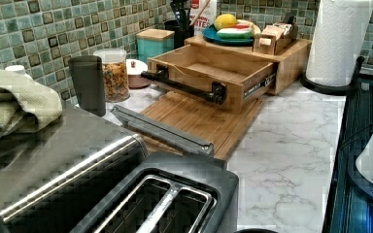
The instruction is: Close the drawer.
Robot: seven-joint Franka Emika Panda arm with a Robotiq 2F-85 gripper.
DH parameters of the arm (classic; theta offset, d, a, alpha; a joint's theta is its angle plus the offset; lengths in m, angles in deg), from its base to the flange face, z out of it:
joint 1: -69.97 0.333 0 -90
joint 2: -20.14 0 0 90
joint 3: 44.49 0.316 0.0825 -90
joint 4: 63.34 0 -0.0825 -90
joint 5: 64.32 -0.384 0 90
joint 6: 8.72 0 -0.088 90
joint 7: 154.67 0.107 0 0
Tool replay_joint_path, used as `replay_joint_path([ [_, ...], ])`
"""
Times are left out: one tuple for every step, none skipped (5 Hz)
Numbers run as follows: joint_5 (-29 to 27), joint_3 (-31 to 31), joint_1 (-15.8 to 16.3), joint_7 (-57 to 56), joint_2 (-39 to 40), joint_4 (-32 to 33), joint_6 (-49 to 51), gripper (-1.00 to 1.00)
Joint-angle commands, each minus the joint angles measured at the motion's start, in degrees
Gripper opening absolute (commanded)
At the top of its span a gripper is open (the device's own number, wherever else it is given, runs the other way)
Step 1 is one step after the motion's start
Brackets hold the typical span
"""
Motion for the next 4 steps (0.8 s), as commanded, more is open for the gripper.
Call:
replay_joint_path([
  [-2.1,2.6,1.6,-4.9,2.0,5.9,-12.7,-1.00],
  [-1.1,3.0,1.3,-5.5,4.0,7.7,-17.0,-1.00],
  [-1.1,3.5,0.2,-8.5,4.8,11.3,-23.9,-1.00],
  [1.3,3.2,0.9,-6.9,7.1,13.5,-33.4,-1.00],
])
